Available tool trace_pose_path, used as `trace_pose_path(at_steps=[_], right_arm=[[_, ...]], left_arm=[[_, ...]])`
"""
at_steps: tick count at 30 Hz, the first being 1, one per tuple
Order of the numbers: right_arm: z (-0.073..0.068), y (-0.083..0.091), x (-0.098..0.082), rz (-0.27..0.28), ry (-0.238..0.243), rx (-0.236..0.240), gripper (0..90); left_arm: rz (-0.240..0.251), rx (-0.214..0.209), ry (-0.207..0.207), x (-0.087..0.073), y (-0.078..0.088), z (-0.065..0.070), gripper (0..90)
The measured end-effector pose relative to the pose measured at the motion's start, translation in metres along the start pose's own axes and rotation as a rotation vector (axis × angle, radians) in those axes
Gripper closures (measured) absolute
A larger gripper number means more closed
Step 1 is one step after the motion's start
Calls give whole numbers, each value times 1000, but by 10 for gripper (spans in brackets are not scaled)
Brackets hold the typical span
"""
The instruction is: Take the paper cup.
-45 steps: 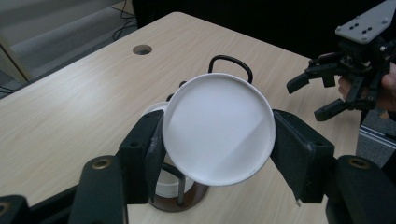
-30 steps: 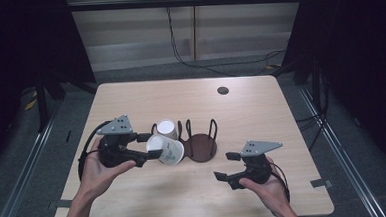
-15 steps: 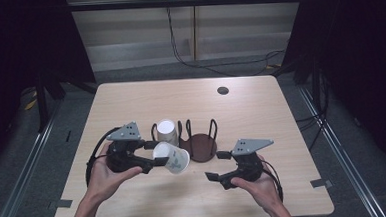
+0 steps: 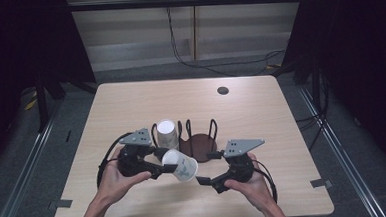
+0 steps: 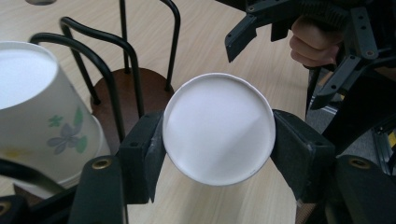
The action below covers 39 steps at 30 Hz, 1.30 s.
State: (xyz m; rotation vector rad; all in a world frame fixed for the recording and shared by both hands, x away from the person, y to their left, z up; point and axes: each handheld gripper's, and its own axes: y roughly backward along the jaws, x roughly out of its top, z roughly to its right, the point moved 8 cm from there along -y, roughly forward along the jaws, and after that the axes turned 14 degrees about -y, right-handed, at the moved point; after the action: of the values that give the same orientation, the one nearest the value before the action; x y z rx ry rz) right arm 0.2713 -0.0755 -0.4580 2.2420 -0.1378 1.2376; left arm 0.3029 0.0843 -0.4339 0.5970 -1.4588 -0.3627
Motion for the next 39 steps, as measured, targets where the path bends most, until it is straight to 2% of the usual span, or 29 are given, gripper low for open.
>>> trace_pose_path(at_steps=[3,7,9,12,16,19,24,26,30,31,34,35,39], right_arm=[[-1,-6,-5,-28,19,1,135],[1,-13,-8,-42,10,7,135],[1,-16,-8,-40,1,13,135],[3,-22,-11,-55,16,2,135],[2,-26,-11,-53,15,6,141],[0,-25,-10,-44,42,2,171],[-1,-26,-10,-35,36,18,173],[-3,-28,-12,-46,58,23,170],[-5,-31,-13,-57,70,25,169],[-6,-34,-15,-70,84,25,169],[-7,-37,-17,-83,81,39,195],[-7,-37,-18,-84,89,34,231],[-6,-37,-18,-93,96,30,256]], left_arm=[[-2,-19,-1,1,-4,4,380],[-5,-26,-5,2,-6,5,380],[5,-34,5,3,-6,5,380],[20,-48,11,4,-4,6,380],[13,-41,8,5,-6,6,380],[14,-49,6,6,-8,8,380],[3,-64,12,8,-10,10,380],[5,-78,17,10,-10,12,380],[-1,-87,11,11,-12,14,380],[4,-102,11,12,-11,17,380],[10,-103,7,13,-10,17,381],[7,-103,4,13,-10,17,380],[10,-112,12,10,-10,16,380]])
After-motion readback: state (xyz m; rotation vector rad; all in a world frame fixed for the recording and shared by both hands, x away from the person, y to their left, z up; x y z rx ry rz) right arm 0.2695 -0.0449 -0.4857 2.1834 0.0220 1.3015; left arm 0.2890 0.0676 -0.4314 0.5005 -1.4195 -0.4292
